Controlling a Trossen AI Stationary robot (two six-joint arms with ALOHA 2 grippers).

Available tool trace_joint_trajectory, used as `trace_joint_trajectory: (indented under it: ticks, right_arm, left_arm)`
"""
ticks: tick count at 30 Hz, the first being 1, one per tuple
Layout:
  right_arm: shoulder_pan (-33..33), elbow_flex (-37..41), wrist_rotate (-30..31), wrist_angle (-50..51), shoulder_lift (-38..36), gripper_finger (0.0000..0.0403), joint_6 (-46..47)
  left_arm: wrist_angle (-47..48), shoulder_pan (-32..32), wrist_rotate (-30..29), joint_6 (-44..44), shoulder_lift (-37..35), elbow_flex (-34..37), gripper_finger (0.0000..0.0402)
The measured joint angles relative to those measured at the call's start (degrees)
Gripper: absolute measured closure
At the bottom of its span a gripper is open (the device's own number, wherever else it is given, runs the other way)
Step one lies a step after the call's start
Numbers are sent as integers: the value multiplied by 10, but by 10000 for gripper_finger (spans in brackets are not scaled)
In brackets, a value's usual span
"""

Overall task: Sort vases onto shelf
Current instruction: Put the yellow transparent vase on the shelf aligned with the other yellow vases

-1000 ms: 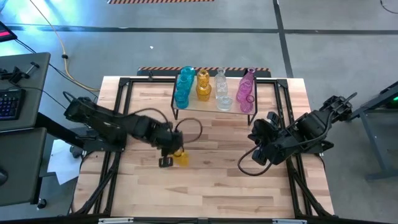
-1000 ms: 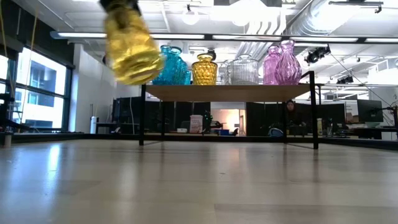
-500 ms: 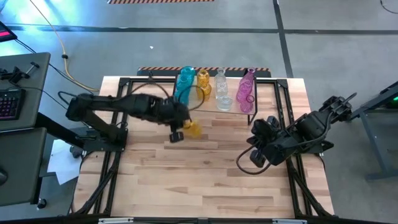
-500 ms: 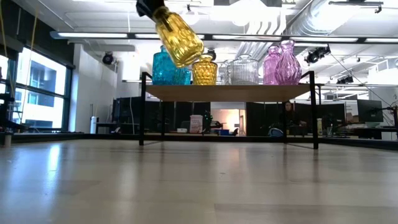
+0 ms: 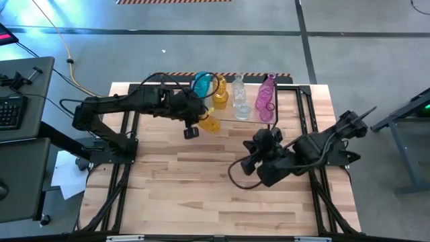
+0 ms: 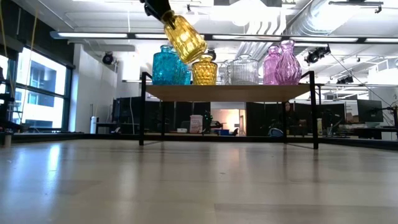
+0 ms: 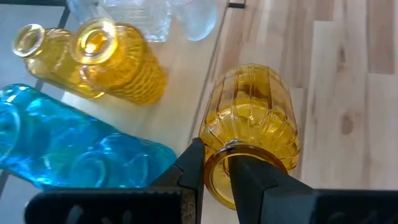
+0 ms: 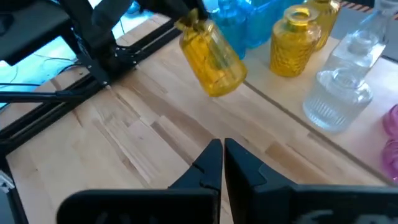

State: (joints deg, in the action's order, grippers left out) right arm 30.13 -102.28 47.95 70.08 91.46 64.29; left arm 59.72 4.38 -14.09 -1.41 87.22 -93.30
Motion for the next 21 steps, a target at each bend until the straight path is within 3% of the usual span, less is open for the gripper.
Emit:
trace_joint_trajectory:
  ticks: [13, 16, 21]
  right_arm:
    - [-28, 0, -1, -9, 61, 403, 76]
    - [-27, 0, -28, -35, 83, 403, 77]
    - [-33, 0, -115, -197, 114, 403, -51]
  left_arm:
    - [0, 17, 7, -53, 0, 0, 358]
    - [0, 17, 7, -53, 0, 0, 358]
    - [0, 17, 7, -53, 0, 0, 358]
